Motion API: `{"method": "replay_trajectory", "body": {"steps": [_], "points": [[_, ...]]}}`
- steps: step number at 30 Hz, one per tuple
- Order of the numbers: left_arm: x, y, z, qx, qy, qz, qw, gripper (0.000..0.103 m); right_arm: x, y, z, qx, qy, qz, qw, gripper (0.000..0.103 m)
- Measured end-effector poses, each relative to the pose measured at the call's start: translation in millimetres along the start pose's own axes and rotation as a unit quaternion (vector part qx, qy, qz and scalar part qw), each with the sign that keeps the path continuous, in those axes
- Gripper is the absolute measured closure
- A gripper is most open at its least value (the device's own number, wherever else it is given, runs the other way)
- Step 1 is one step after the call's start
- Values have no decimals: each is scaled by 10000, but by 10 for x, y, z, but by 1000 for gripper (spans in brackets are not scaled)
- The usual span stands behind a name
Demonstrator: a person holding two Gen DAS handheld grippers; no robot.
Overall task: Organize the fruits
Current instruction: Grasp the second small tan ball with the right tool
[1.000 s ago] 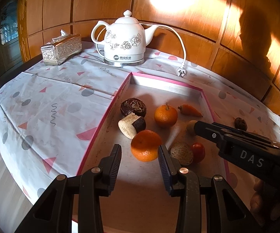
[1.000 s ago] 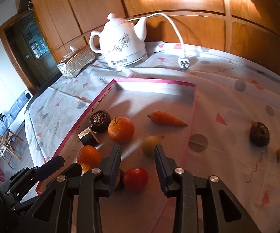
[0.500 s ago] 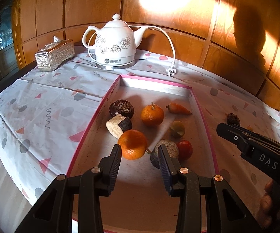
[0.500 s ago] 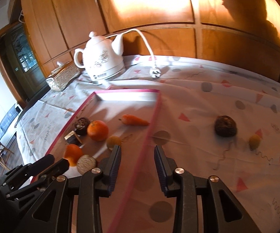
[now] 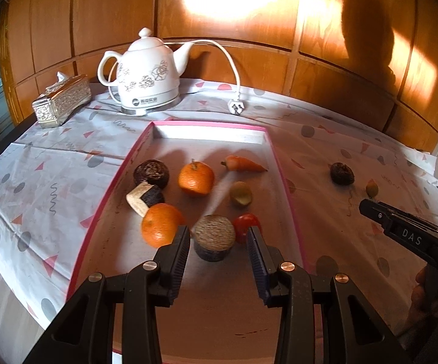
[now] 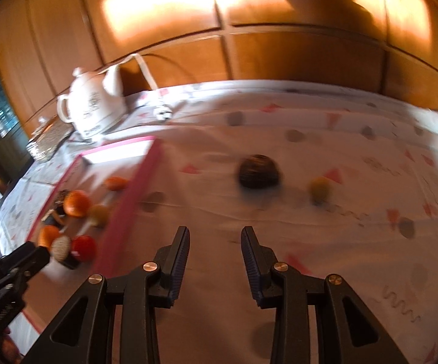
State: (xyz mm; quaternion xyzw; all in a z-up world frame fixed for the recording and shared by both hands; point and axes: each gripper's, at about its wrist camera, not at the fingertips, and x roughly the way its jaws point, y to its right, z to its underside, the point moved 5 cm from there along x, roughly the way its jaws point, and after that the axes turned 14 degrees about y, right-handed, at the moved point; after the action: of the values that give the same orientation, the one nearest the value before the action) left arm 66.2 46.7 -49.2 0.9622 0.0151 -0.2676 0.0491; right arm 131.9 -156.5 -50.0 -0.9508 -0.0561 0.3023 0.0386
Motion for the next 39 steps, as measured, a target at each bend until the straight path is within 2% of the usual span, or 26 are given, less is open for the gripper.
{"method": "replay_trajectory", "body": {"steps": [7, 16, 19, 26, 30, 31, 32, 39], "points": [[28, 232, 17, 214, -51, 262, 9994, 63, 30, 553, 49, 397, -63, 557, 9976, 68], [46, 424, 8, 378, -78, 517, 9979, 63, 241, 926, -36, 550, -139, 921, 9941, 68], [58, 464, 18, 388, -104, 577, 9975, 59, 321, 957, -88, 602, -153, 877, 9942, 68], [118, 545, -3, 407, -149, 701, 9966, 59, 498, 909, -177, 475, -194, 784, 9956, 68], [151, 607, -15, 436, -171, 765, 9960, 59, 642, 871, -190, 272, -230, 844, 9958, 69], [159, 624, -20, 446, -170, 780, 9958, 59, 664, 870, -192, 232, -262, 868, 9956, 70], [168, 645, -27, 453, -173, 800, 9956, 59, 671, 871, -202, 180, -254, 921, 9953, 77], [235, 845, -88, 545, -191, 951, 9938, 57, 533, 966, -138, -215, -318, 1186, 9922, 77]]}}
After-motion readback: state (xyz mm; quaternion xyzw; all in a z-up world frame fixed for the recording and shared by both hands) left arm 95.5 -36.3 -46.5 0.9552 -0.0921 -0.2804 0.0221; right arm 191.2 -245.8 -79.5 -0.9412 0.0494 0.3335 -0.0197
